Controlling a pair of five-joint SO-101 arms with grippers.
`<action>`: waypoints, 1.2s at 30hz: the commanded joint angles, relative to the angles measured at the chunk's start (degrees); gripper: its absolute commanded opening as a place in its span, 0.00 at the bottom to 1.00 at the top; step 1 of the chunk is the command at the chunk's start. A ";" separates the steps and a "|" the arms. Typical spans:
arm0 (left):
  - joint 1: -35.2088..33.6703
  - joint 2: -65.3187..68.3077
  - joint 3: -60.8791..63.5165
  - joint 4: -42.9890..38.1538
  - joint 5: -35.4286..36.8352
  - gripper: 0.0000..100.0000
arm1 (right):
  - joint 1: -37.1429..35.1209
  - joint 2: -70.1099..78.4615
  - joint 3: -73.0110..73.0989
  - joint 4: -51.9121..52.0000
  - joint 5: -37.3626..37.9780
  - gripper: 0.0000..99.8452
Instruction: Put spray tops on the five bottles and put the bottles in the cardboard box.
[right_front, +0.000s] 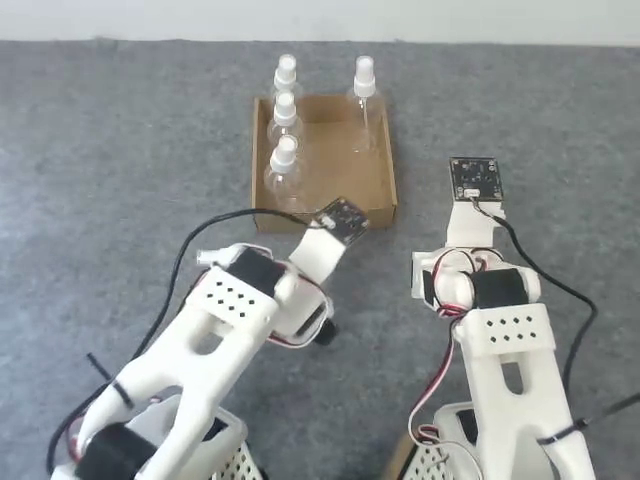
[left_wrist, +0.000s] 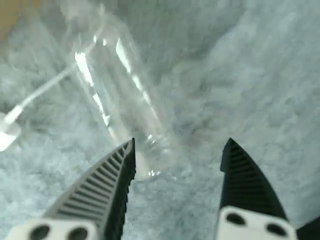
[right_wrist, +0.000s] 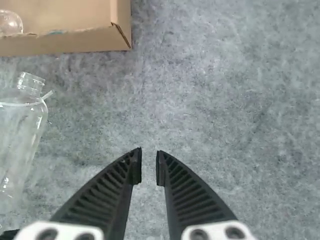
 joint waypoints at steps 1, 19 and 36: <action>1.32 -2.55 -8.22 4.04 1.41 0.26 | 0.66 -2.33 -1.85 -1.19 -0.53 0.02; -16.70 -2.73 -17.71 9.58 1.32 0.26 | -5.05 -1.63 -1.14 -4.09 -0.62 0.02; -31.38 -21.27 6.20 -13.98 11.96 0.26 | -10.68 -1.63 -7.91 2.68 -6.33 0.10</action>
